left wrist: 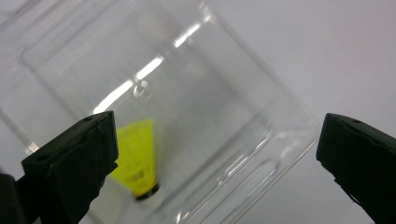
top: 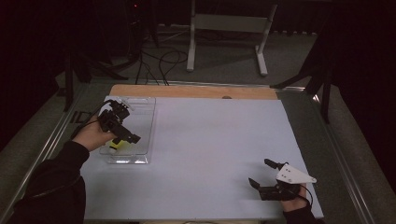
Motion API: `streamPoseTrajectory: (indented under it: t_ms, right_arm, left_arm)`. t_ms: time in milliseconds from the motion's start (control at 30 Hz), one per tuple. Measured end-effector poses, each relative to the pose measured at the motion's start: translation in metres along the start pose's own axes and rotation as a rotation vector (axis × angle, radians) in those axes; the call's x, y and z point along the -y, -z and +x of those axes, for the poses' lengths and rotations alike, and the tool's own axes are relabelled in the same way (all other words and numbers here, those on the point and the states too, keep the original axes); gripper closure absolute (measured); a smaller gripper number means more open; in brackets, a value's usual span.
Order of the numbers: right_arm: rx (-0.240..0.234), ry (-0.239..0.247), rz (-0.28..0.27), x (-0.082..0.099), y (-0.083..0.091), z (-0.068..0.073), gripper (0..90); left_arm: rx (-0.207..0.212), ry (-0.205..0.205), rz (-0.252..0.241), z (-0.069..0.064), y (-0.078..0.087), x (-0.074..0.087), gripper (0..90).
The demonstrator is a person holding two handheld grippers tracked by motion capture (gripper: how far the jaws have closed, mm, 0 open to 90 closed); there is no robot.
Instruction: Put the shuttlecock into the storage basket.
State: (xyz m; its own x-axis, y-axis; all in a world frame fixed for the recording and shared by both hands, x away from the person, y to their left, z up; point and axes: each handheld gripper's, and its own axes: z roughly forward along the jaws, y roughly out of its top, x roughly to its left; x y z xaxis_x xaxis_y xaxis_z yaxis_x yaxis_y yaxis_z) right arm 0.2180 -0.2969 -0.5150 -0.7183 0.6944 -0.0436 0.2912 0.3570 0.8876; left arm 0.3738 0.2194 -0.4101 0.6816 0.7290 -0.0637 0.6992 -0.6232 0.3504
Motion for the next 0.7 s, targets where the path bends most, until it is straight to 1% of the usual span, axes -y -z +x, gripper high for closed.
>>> streamPoseTrajectory:
  t_ms: [100, 167, 200, 233, 300, 400, 467, 500, 567, 667, 700]
  right_arm:
    - [-0.002, -0.001, -0.001, 0.000, 0.000, 0.000, 9.4]
    - [-0.002, -0.002, 0.000, 0.000, 0.000, 0.000, 9.3]
    - [-0.003, 0.000, -0.001, 0.000, 0.000, 0.000, 9.4]
    - [-0.002, 0.001, -0.001, 0.000, 0.000, 0.000, 9.4]
    - [-0.002, 0.000, 0.000, 0.000, 0.000, 0.000, 9.4]
    - [-0.001, -0.005, 0.000, 0.000, 0.000, 0.000, 9.4]
    - [0.001, 0.002, 0.000, 0.000, 0.000, 0.000, 9.4]
    - [0.001, 0.004, -0.001, 0.000, 0.000, 0.000, 9.4]
    - [0.000, 0.001, 0.000, 0.000, 0.000, 0.000, 9.4]
    - [0.000, 0.003, 0.000, 0.000, 0.000, 0.000, 9.4]
    - [0.000, 0.001, 0.001, 0.000, 0.000, 0.000, 9.4]
  left_arm:
    - [0.004, -0.027, -0.022, -0.006, -0.001, -0.007, 0.0]
    - [0.010, -0.033, -0.024, -0.009, -0.002, -0.009, 0.0]
    - [0.018, -0.046, -0.033, -0.012, -0.003, -0.013, 0.0]
    - [0.030, -0.045, -0.036, -0.014, -0.004, -0.016, 0.0]
    - [0.034, -0.054, -0.050, -0.018, -0.004, -0.020, 0.0]
    - [0.059, -0.062, -0.068, -0.024, -0.005, -0.027, 0.0]
    - [0.055, -0.076, -0.086, -0.030, -0.005, -0.031, 0.0]
    - [0.063, -0.081, -0.091, -0.031, -0.005, -0.032, 0.0]
    - [0.063, -0.097, -0.104, -0.037, -0.006, -0.036, 0.0]
    - [0.091, -0.115, -0.122, -0.043, -0.008, -0.040, 0.0]
    - [0.088, -0.120, -0.131, -0.045, -0.008, -0.041, 0.0]
